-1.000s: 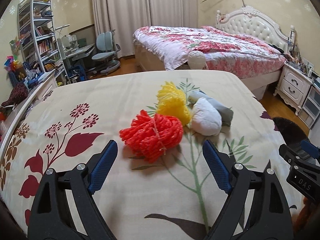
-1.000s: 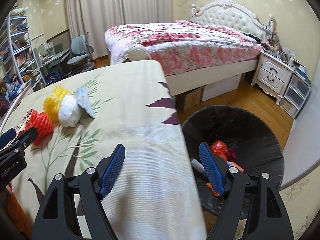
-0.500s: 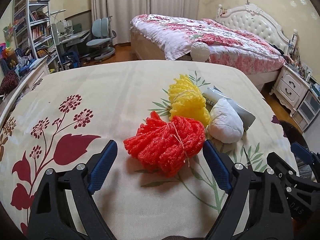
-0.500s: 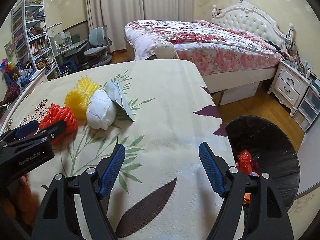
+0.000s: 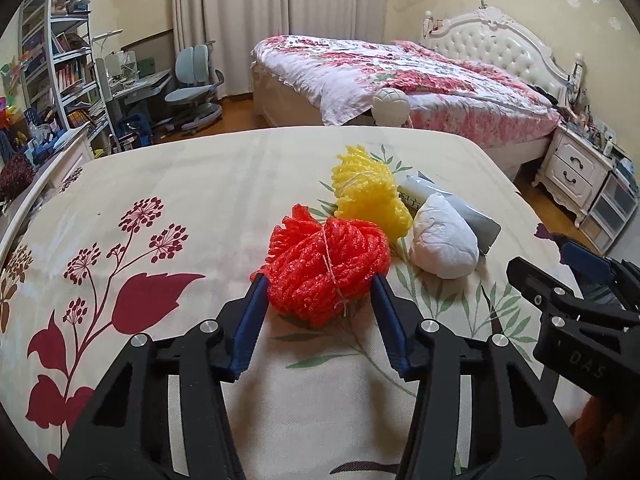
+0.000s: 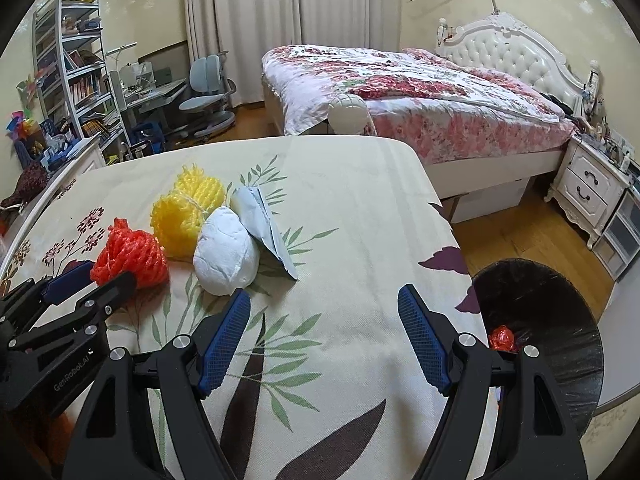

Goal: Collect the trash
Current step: 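Grasp the red mesh net with the left gripper while the right grasps the white paper tube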

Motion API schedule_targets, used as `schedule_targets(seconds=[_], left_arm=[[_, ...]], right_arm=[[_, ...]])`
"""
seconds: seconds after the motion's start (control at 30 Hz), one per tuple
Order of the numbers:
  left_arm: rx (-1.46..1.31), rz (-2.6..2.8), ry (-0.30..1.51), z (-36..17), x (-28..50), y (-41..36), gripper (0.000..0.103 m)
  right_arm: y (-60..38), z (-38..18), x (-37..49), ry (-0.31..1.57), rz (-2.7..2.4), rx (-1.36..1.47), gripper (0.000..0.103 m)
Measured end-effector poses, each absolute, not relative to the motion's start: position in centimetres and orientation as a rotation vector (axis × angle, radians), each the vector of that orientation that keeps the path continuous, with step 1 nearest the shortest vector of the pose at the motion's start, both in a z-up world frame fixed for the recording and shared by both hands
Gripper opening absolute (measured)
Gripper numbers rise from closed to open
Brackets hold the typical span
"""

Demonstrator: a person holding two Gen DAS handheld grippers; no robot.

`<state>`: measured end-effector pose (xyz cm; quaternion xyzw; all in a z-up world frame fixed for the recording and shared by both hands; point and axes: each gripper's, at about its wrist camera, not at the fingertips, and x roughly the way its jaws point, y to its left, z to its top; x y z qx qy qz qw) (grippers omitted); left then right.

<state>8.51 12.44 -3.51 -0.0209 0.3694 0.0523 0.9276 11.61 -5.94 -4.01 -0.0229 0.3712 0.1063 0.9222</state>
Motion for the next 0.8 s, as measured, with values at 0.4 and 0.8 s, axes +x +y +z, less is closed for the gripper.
schedule_targets(seconds=[0.4, 0.8], left_arm=[[-0.084, 0.155, 0.759, -3.4, 7.7, 15.6, 0.048], [-0.105, 0.123, 0.781, -4.0, 8.9, 15.9, 0.074]], right_arm=[[-4.8, -4.2, 13.6, 0.77, 0.223, -0.074, 0.059], [-4.3, -4.9, 14.5, 0.788, 0.252, -0.064, 0.039]])
